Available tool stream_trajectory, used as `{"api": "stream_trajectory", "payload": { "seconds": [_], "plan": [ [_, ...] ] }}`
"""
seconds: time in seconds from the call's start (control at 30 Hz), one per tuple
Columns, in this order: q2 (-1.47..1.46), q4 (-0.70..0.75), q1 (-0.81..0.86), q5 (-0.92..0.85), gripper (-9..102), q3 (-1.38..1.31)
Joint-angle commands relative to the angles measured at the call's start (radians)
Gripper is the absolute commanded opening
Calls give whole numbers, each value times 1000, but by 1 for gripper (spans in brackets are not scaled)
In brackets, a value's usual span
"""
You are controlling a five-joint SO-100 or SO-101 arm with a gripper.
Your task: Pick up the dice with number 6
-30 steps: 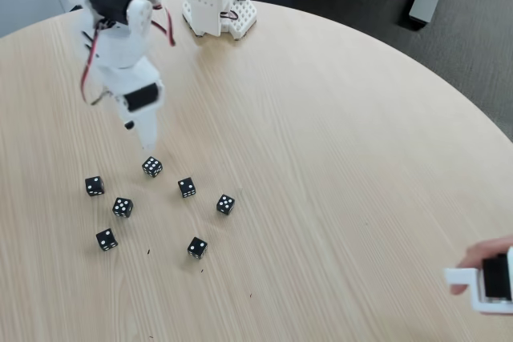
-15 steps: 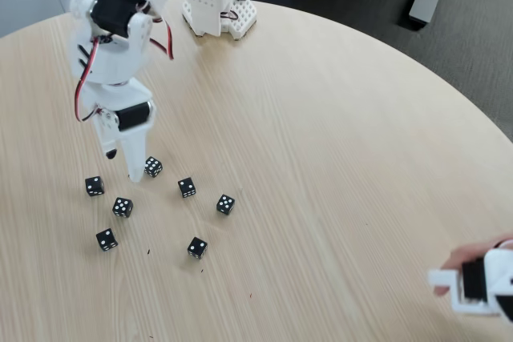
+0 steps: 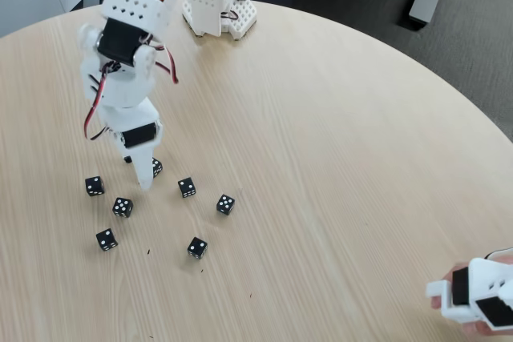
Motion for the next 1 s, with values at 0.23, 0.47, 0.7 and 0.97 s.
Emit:
{"api": "stream_trajectory", "payload": {
  "seconds": [0.23,0.47,0.7,0.97],
  "plan": [
    [6,3,-92,-25,22,-3],
    [6,3,-213,44,21,-3],
    [6,3,-209,34,19,-3],
    [8,2,-199,83,18,-3]
  ]
}}
